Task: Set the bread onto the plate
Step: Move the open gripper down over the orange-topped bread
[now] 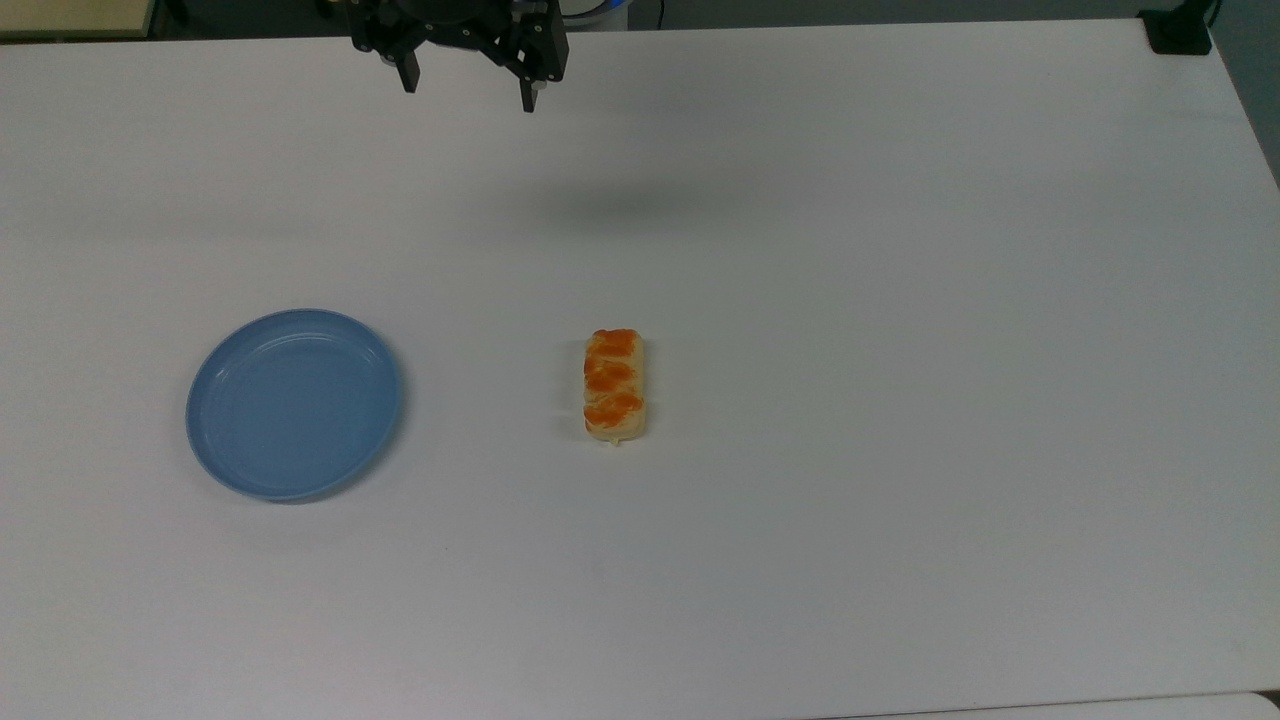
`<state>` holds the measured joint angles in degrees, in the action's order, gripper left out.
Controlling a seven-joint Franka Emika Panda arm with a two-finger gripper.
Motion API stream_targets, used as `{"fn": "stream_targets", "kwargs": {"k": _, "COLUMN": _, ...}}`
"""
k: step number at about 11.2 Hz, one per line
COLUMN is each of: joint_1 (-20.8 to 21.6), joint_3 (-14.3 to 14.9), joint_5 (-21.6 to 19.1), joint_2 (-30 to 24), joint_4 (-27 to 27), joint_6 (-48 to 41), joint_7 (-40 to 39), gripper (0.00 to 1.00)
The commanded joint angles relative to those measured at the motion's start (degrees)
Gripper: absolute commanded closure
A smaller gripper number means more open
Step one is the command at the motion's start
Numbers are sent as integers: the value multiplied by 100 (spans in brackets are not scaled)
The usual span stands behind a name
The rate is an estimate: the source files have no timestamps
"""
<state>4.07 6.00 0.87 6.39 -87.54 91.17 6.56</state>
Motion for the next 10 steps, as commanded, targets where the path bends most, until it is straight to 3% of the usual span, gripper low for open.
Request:
{"fn": "stream_targets", "kwargs": {"k": 1, "joint_1": -11, "joint_3": 198, "joint_5": -268, "joint_2": 37, "joint_4": 35, "joint_6": 441, "joint_7": -466, "gripper": 0}}
{"fn": "stream_targets", "kwargs": {"k": 7, "joint_1": -2, "joint_3": 191, "joint_5": -272, "joint_2": 135, "joint_4": 26, "joint_6": 742, "joint_7": -463, "gripper": 0}}
{"fn": "stream_targets", "kwargs": {"k": 10, "joint_1": 50, "joint_3": 173, "joint_5": -534, "joint_2": 564, "joint_4": 44, "joint_6": 1267, "joint_7": -384, "gripper": 0}}
